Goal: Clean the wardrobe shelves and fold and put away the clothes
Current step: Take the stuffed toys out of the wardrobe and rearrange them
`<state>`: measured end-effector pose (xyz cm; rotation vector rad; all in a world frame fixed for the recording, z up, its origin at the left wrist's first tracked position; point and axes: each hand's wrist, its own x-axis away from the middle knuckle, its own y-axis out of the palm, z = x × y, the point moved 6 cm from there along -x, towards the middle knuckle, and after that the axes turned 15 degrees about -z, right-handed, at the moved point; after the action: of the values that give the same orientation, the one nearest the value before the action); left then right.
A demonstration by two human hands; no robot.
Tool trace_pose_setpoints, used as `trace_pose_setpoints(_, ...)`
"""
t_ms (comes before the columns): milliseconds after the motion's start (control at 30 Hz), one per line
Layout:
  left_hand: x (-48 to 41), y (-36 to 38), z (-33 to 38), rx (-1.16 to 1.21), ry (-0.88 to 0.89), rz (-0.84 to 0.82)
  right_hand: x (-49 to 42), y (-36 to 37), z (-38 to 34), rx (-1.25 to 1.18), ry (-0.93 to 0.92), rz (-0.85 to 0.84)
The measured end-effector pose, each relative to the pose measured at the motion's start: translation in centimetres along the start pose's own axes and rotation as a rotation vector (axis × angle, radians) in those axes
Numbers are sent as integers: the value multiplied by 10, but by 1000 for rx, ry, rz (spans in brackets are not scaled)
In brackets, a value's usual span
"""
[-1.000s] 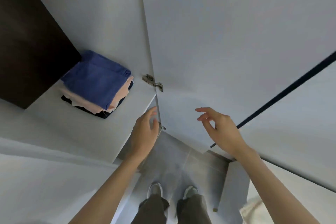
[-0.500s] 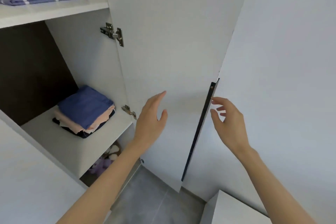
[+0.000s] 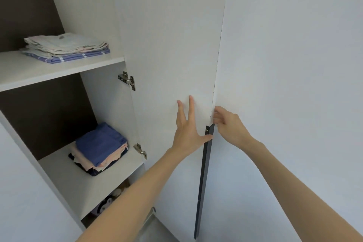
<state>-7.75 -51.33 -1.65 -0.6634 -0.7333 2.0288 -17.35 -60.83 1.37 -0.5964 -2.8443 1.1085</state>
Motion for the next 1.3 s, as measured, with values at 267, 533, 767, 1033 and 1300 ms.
trace_pose_setpoints(267, 13, -3, -6, -72, 34, 62, 5, 3, -2, 85, -12, -125)
trace_pose_setpoints(533, 62, -30, -26, -29, 106, 13, 30, 41, -47, 57, -103, -288)
trace_pose_setpoints(767, 143, -81, -73, 57, 31, 157, 34, 115, -107, 35, -155, -449)
trace_pose_setpoints(1033, 239, -170, -153, 46, -187, 443, -8, 238, -177, 64, -266, -583)
trace_pose_setpoints(1300, 257, -245, -199, -673, -430, 659, -57, 285, -220, 111, -269, -574)
